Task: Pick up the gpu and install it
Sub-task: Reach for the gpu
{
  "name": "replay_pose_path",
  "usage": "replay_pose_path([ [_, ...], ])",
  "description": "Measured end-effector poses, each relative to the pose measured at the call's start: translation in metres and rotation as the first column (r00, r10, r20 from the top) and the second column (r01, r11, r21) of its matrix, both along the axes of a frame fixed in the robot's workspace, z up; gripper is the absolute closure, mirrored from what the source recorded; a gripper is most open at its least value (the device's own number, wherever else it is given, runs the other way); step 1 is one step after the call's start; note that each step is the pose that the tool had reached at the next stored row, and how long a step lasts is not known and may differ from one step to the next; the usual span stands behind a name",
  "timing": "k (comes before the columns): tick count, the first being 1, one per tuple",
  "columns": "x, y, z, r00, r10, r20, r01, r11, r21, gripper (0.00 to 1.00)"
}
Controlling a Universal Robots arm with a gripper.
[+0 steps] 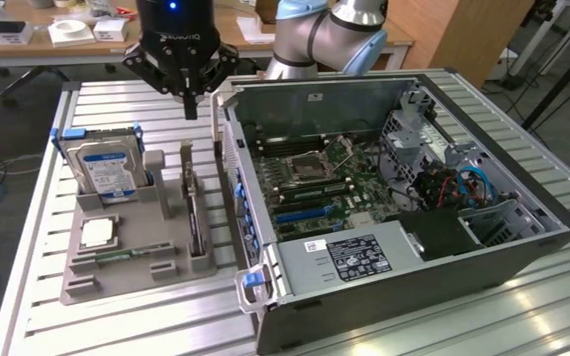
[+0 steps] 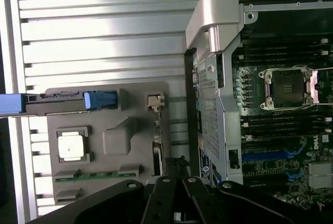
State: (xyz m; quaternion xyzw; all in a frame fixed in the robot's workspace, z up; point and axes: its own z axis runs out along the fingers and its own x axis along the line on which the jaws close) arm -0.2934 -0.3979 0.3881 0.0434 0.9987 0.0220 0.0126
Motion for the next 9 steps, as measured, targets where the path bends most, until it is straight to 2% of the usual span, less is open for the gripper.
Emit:
replay_pose_path([
  [9,-0.014,-0.0165,0.0000,1.0000,0.000,0.0001,0.000,1.0000,0.0000,0.90],
])
